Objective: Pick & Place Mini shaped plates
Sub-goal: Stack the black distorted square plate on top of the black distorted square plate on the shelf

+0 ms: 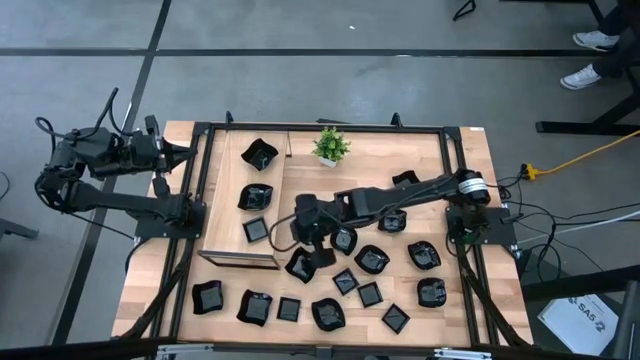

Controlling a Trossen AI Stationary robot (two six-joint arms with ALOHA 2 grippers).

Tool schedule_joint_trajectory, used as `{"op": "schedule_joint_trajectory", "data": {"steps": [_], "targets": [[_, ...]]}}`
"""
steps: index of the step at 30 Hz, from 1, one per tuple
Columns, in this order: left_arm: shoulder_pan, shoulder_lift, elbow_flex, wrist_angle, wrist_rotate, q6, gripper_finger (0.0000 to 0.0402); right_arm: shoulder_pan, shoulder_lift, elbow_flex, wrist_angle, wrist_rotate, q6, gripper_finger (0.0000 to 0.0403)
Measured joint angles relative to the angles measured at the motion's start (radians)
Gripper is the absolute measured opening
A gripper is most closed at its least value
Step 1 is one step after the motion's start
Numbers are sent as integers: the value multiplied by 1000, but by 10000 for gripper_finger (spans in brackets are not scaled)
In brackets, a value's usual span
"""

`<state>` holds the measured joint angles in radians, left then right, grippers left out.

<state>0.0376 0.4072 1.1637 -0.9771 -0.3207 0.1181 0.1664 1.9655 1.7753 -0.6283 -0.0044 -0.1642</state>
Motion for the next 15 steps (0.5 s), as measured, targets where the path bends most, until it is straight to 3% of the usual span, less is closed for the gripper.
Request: {"op": "schedule_joint_trajectory", "data": {"steps": [9,15], "targets": [[0,0,0,0,0,0,4,31,-21,21,-226,9,79,4],[0,0,0,0,0,0,4,51,-21,19,-318,123,119,4]]}}
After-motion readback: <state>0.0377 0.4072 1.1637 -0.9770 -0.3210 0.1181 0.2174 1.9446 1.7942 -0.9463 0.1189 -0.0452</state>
